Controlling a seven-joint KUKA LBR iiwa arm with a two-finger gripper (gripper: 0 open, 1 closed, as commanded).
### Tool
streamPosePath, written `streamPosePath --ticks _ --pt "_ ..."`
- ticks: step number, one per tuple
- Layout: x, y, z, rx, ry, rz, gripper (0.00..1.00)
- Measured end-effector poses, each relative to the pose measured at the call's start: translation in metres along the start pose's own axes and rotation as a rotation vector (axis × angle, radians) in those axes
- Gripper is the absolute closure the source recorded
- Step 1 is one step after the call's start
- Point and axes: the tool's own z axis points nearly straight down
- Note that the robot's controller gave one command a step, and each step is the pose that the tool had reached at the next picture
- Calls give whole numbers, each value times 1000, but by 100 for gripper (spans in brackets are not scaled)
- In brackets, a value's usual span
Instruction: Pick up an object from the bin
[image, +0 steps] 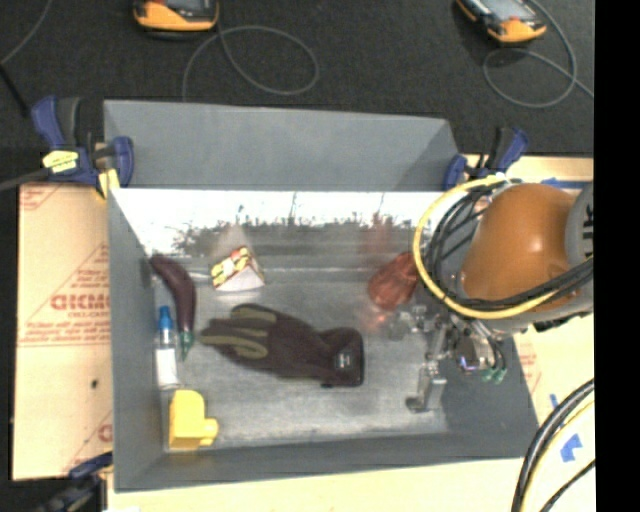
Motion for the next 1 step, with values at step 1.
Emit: streamPosePath --ticks 1 --pt "-1 0 -4 1 -7 -3 0"
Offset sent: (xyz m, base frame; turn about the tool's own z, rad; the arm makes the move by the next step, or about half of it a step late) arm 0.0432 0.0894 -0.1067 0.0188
